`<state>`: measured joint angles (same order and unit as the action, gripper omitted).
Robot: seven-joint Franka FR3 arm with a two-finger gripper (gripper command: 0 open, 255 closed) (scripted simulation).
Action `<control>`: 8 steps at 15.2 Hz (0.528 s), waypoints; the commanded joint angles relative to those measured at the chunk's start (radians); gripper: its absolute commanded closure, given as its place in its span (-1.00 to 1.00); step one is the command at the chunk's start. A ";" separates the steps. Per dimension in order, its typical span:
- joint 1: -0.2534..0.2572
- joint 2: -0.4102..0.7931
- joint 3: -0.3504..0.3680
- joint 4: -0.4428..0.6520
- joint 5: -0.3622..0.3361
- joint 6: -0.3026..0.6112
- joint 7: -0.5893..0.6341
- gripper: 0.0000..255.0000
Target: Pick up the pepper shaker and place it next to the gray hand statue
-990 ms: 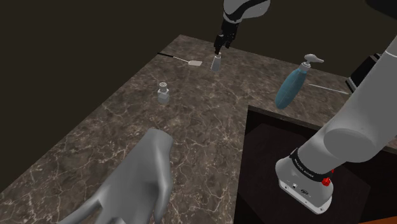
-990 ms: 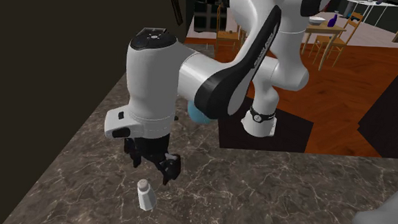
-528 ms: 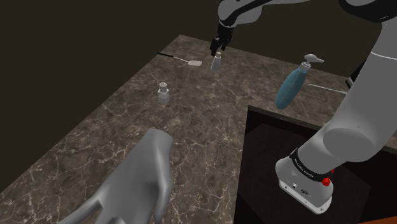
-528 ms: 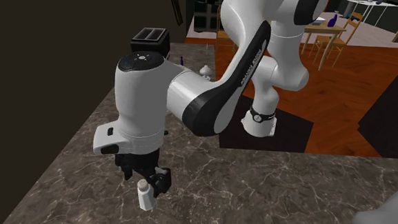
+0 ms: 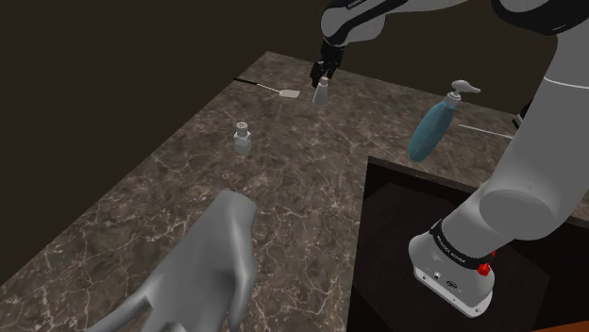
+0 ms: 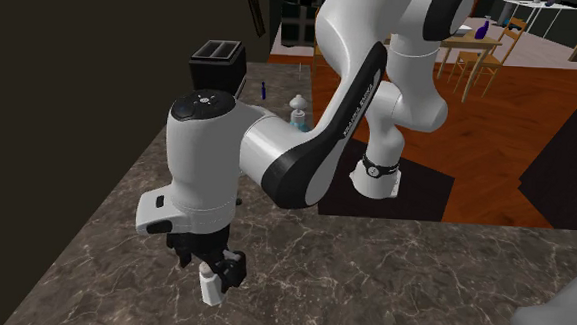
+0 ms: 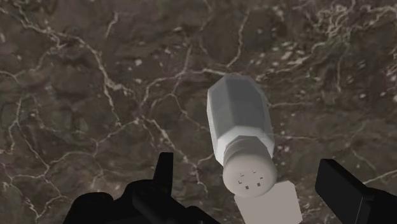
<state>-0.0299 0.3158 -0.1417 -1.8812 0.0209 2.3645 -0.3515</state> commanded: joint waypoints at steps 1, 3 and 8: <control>0.000 0.000 0.000 0.000 0.000 0.000 0.000 -1.00; 0.000 0.000 0.000 0.000 0.000 0.000 0.000 1.00; 0.000 0.000 0.000 0.000 0.000 0.000 0.000 1.00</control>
<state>-0.0299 0.3158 -0.1416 -1.8806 0.0210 2.3645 -0.3516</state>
